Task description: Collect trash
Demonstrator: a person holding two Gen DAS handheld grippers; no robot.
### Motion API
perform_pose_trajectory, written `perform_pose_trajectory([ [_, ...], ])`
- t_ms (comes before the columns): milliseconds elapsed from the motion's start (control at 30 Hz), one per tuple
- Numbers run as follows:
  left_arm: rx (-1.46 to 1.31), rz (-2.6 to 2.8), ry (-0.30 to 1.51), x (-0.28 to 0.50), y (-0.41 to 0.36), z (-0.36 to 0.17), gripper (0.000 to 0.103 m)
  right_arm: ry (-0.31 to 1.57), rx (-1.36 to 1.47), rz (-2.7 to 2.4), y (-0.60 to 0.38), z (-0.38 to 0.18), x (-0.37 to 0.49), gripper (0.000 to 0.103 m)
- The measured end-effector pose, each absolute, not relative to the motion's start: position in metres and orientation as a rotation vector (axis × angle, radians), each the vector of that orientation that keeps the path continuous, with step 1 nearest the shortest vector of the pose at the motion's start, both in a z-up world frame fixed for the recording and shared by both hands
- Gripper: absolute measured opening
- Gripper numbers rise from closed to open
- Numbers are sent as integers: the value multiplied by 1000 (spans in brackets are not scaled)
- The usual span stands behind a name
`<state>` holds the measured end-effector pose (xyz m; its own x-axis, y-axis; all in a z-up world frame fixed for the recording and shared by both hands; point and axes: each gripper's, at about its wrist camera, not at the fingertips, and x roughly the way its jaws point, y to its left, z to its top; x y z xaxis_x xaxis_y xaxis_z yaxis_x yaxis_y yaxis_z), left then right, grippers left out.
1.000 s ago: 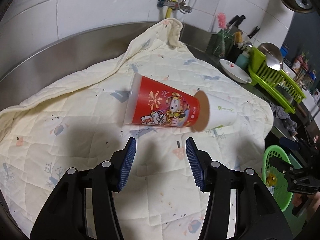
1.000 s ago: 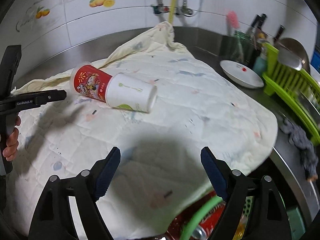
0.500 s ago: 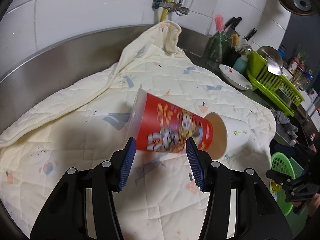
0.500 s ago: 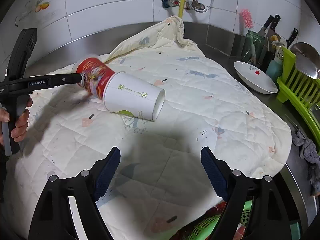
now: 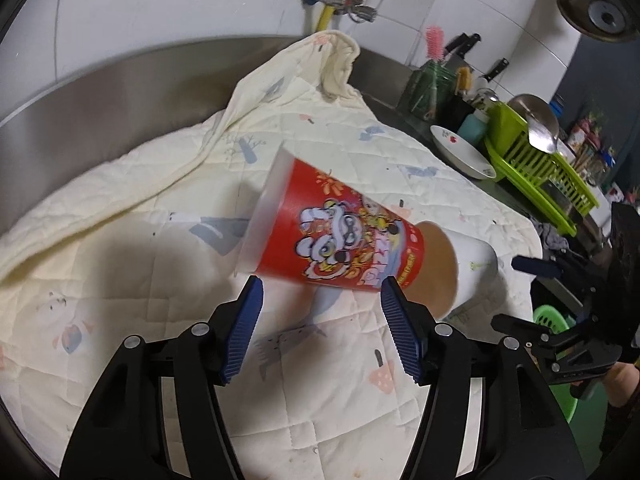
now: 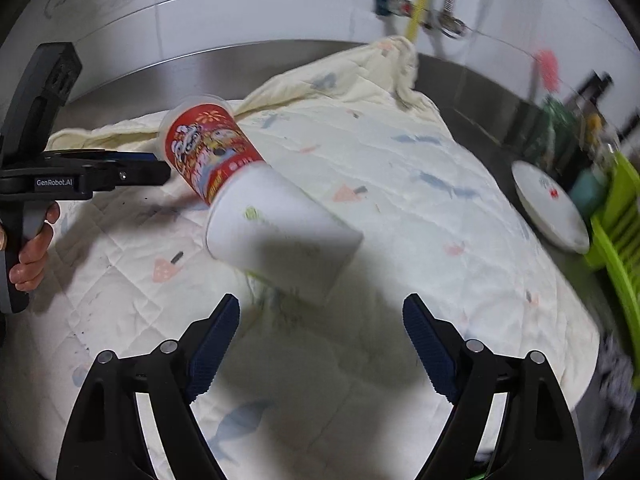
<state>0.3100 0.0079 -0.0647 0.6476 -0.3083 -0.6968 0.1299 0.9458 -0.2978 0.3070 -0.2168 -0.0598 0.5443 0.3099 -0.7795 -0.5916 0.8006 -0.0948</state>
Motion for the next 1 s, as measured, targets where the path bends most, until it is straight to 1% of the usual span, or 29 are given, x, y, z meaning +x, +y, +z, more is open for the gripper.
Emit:
perform_pose_trajectory([
  [200,-252,-223,835,310,19,-70,61,840,-536,664,-195,-60,326,86],
  [367,-282,-206,847,308,28,-72,63,841,-693,750,-174,-64,335,90],
  [467,-306,-205,856,306,30,-72,64,824,-793,778,-160,-67,338,90],
  [667,-370,-181,887,306,28,-72,75,837,-829,803,-143,-79,347,90],
  [700,-378,-176,892,306,26,-72,75,830,-826,803,-142,-82,346,88],
  [733,-394,-169,898,306,25,-72,76,832,-821,800,-141,-83,345,81],
  [767,-414,-161,904,307,25,-73,77,840,-815,798,-141,-85,344,78],
  [800,-437,-157,910,308,24,-73,78,832,-801,787,-142,-85,342,78],
  [867,-477,-144,917,309,23,-74,78,828,-778,771,-146,-84,340,74],
  [933,-519,-118,923,311,20,-73,81,838,-722,753,-155,-79,339,67],
  [1000,-548,-105,931,313,15,-73,82,850,-672,737,-164,-74,336,66],
])
